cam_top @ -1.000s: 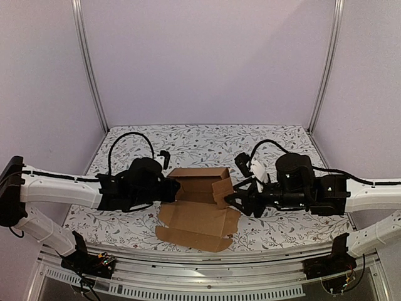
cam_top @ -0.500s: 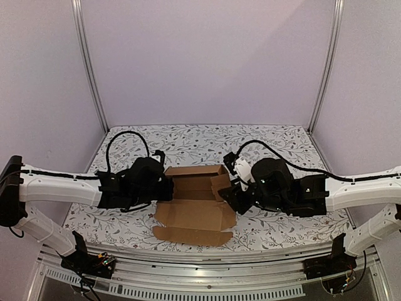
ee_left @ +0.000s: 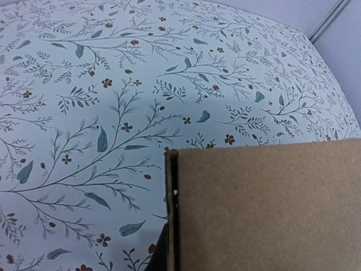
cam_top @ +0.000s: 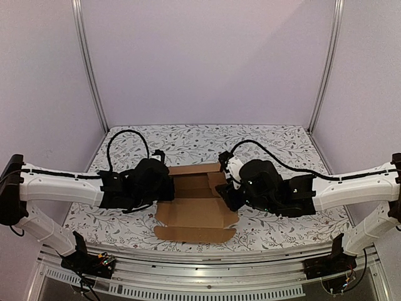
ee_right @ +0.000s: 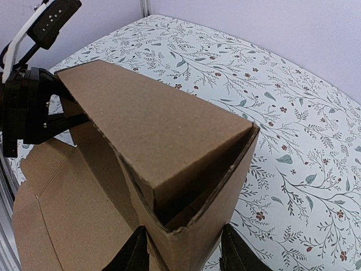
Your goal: Fold the paper box
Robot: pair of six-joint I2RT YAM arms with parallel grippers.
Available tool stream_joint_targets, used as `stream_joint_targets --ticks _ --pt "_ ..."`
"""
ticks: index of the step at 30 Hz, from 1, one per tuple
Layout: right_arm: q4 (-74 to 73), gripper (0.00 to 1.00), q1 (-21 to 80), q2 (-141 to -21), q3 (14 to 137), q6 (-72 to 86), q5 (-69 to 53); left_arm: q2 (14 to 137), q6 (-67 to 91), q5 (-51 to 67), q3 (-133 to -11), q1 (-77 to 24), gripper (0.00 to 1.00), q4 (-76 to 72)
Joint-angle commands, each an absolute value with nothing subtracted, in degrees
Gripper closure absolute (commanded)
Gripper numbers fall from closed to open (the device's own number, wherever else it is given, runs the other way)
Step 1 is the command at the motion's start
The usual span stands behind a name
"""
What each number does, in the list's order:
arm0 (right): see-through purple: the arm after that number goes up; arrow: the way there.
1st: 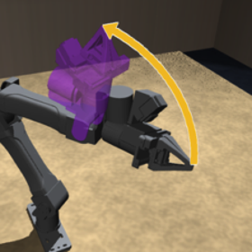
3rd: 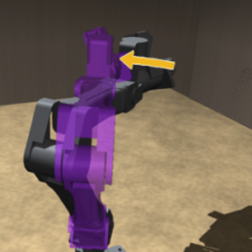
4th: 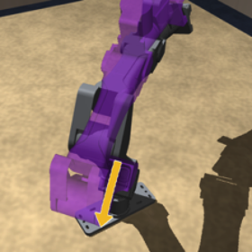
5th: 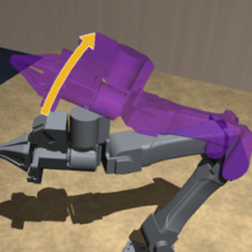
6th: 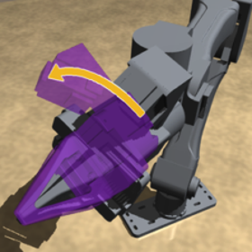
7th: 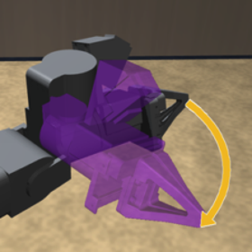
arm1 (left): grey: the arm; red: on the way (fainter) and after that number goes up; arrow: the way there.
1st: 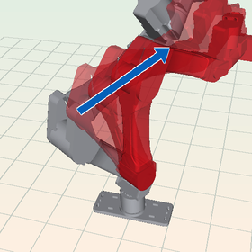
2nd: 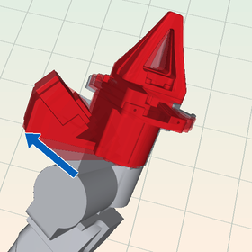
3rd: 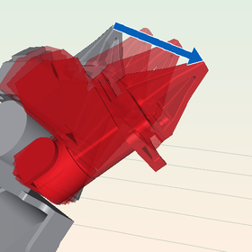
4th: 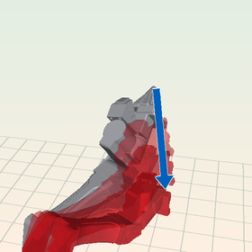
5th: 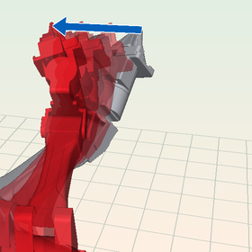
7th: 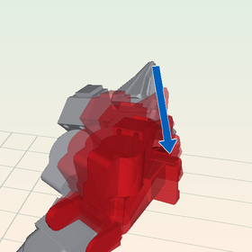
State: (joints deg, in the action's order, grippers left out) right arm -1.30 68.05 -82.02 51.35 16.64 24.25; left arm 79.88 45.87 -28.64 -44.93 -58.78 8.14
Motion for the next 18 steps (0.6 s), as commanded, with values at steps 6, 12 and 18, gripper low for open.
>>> stream_joint_targets --ticks 6,12,18 --pt "2.2 0.58 69.8 -88.4 55.0 18.8 35.0 82.5 48.7 -34.9 -48.9 -62.5 1.00 11.9" --pt "3.7 0.68 69.8 -90.6 55.0 20.0 38.7 81.2 50.4 -37.4 -48.5 -63.6 1.00 13.3" --pt "5.9 0.82 69.8 -92.5 55.3 20.1 40.7 81.3 51.6 -38.1 -48.8 -64.7 1.00 13.9"
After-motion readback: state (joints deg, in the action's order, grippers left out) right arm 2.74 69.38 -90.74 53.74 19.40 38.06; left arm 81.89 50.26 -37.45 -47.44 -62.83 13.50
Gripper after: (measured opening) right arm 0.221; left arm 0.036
